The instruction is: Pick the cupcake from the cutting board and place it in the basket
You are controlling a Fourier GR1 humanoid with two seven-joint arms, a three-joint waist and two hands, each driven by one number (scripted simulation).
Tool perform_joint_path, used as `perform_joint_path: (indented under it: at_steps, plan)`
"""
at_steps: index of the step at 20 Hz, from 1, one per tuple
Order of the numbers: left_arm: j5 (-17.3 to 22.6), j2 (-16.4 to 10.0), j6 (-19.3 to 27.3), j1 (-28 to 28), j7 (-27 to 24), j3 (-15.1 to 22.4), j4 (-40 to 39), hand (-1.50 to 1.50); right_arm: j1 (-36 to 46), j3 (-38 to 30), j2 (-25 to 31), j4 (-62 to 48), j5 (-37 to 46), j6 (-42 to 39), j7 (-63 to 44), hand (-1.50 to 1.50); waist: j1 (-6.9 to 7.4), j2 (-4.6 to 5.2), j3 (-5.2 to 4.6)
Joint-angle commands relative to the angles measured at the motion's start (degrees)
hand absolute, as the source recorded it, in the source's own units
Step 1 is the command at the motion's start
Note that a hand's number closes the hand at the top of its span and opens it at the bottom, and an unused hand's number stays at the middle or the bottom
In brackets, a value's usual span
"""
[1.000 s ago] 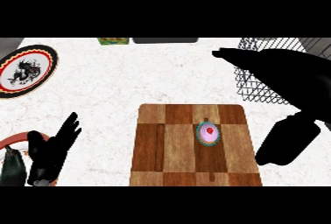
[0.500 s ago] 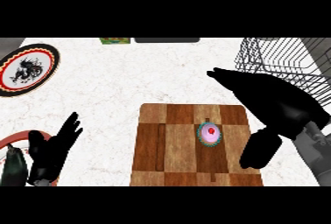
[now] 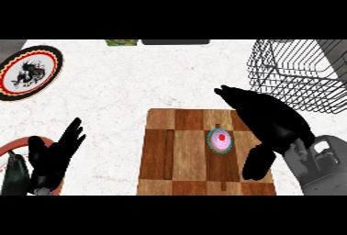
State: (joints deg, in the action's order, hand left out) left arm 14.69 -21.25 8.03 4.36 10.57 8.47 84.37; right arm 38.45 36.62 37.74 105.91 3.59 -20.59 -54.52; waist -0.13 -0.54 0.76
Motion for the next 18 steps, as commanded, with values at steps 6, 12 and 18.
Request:
perform_joint_path:
  at_steps: [6,12,18]
  plan:
    - [-2.1,4.0,1.3,1.4,0.9,2.0,-7.0,0.00,-0.9,0.1,-4.1,-1.6,5.0,-0.5,-1.9,-1.50,-0.05,0.60,-0.81]
    - [-1.1,0.5,-1.0,2.7,4.6,0.4,-3.4,0.00,-5.3,2.1,-7.3,-4.0,11.7,3.4,1.8,-1.50,0.30,0.57,-0.74]
    - [-2.9,2.8,-0.5,2.3,1.5,1.0,-5.9,0.00,-4.8,4.1,-10.4,-10.9,14.6,1.5,3.7,-1.50,0.51,0.79,-0.79]
